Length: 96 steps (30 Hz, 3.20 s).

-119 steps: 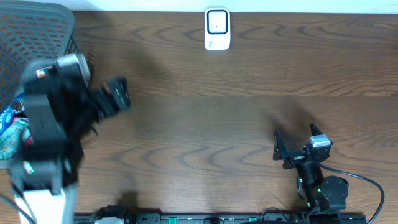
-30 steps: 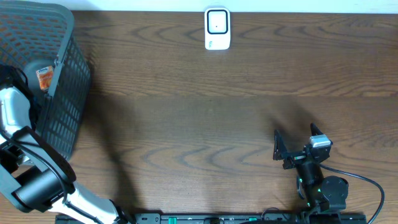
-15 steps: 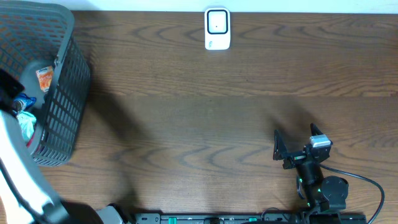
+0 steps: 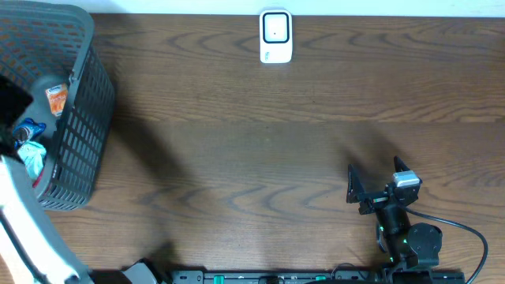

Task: Scan the item barcode
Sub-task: 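Grasp the green wet-wipes pack with the left gripper and lift it, then carry the wipes pack to the scanner and drop it on the table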

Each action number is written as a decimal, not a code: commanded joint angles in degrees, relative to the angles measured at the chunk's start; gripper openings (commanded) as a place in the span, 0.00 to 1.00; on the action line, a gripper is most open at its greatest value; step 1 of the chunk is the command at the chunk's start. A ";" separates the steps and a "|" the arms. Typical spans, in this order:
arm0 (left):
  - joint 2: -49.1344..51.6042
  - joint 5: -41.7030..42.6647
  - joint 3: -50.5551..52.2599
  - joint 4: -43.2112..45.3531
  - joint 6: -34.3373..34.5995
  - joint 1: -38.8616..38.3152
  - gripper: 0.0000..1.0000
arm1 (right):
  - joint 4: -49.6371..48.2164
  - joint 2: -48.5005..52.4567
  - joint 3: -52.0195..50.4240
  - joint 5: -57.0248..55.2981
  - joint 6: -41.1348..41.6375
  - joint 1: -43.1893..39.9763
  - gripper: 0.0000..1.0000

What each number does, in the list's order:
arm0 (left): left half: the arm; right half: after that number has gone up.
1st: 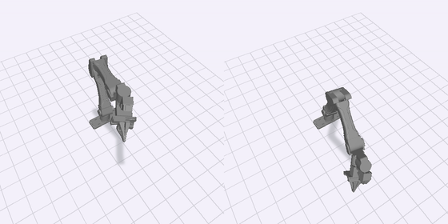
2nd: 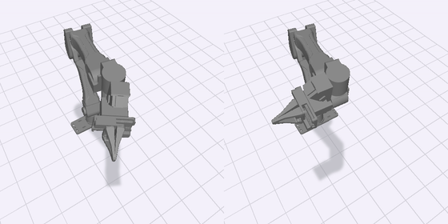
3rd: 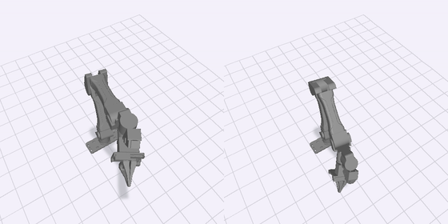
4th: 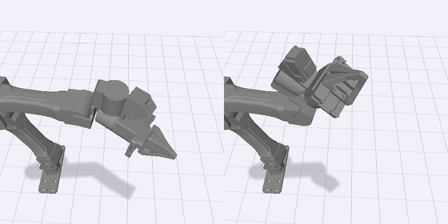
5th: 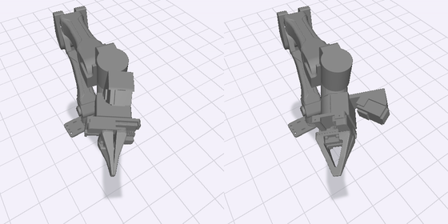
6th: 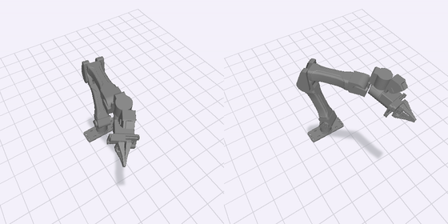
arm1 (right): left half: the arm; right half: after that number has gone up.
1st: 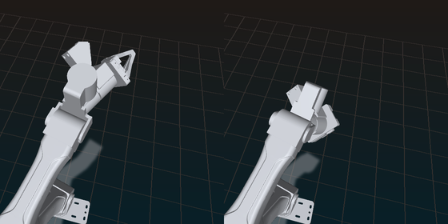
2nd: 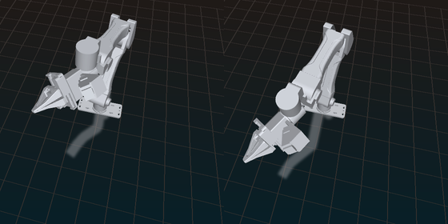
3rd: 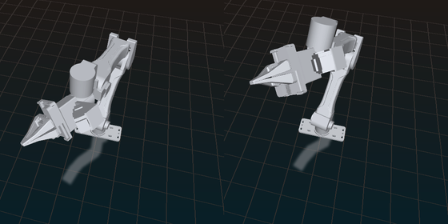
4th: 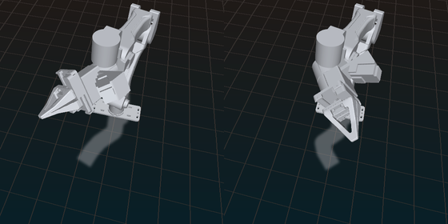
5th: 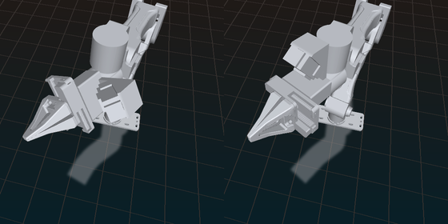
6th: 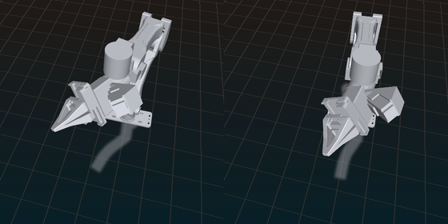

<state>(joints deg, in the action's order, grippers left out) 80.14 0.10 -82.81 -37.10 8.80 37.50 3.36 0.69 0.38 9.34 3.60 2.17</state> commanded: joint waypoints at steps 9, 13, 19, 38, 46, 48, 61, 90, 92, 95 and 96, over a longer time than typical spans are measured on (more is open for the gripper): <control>18.18 -14.36 1.11 -6.36 -0.33 0.11 0.98 | 0.24 -0.31 -0.09 -0.04 -0.48 0.28 0.99; 22.82 -14.97 1.11 -6.03 -0.35 0.11 0.98 | 0.26 -0.31 -0.09 -0.04 -0.48 0.28 0.99; 28.52 -14.97 1.11 -6.14 -0.35 0.11 0.78 | 0.24 -0.31 -0.09 -0.04 -0.48 0.28 0.99; 11.93 1.09 0.37 -4.46 -0.28 0.09 0.07 | 0.26 -0.31 -0.09 -0.04 -0.48 0.28 0.99; -4.46 6.86 0.37 3.19 5.99 0.04 0.07 | 0.24 -0.31 -0.09 -0.04 -0.46 0.28 0.99; -7.78 10.47 0.37 5.05 6.16 0.04 0.07 | 0.24 -0.31 -0.09 -0.04 -0.46 0.28 0.99; -14.99 36.33 0.39 18.45 11.08 -22.38 0.07 | 0.24 -0.31 -0.09 -0.04 -0.48 0.28 0.99; 26.95 7.78 0.39 22.47 6.95 -73.81 0.29 | 0.26 -0.31 -0.07 -0.04 -0.48 0.28 0.99; 26.95 7.78 0.39 22.45 6.93 -74.25 0.49 | 0.24 -0.31 -0.07 -0.04 -0.46 0.28 0.99; 26.10 7.78 0.39 22.43 6.91 -74.16 0.57 | 0.26 -0.31 -0.09 -0.04 -0.46 0.28 0.99; 25.70 7.78 0.39 22.29 6.88 -73.96 0.57 | 0.24 -0.31 -0.09 -0.04 -0.48 0.28 0.99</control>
<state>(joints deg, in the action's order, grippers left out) 107.37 8.78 -82.19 -14.79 15.59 -36.97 3.36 0.69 0.38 9.34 3.62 2.17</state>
